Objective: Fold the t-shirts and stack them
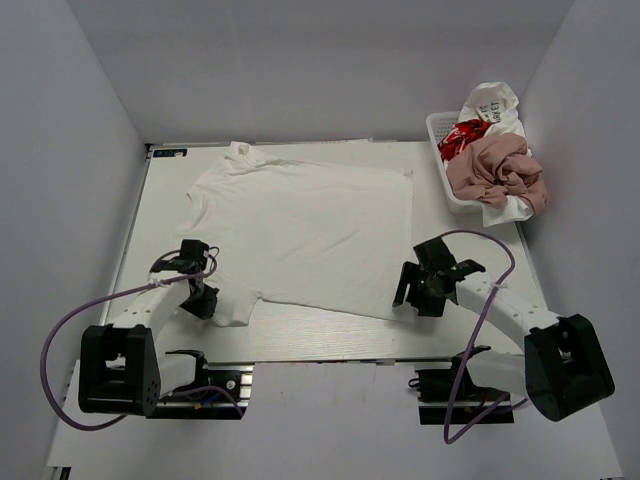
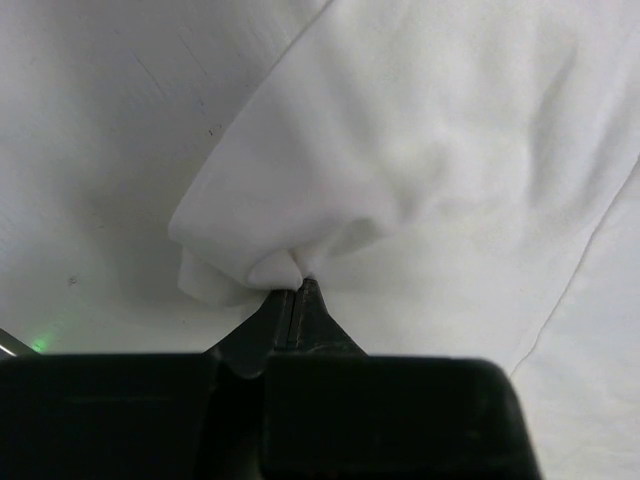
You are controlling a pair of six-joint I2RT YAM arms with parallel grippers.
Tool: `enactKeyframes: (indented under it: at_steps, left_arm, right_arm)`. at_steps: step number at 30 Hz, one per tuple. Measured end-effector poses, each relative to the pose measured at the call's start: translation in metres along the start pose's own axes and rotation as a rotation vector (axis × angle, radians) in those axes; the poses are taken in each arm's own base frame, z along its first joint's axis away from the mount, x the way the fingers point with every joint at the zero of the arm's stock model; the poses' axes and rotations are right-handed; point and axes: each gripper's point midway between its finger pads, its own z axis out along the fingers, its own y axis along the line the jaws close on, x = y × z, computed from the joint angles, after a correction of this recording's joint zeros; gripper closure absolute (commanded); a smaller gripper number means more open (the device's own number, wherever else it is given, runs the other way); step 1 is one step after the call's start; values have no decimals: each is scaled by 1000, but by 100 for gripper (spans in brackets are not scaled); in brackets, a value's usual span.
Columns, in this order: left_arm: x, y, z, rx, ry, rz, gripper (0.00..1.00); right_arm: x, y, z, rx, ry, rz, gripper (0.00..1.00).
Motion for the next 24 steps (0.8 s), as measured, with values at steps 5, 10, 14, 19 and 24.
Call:
enactKeyframes:
  at_steps: [5, 10, 14, 19, 24]
  left_arm:
    - [0, 2, -4, 20, -7, 1, 100]
    - [5, 8, -4, 33, 0, 4, 100]
    - [11, 10, -8, 45, 20, 15, 100]
    - [20, 10, -16, 90, 56, 21, 100]
    - [24, 7, -25, 139, 75, 40, 100]
  right_arm:
    - [20, -5, -3, 35, 54, 20, 24]
    - [27, -4, -2, 45, 73, 26, 59]
    - [33, -3, 0, 49, 93, 36, 100]
    - [34, -10, -5, 80, 76, 47, 100]
    - [31, -13, -10, 90, 50, 44, 100]
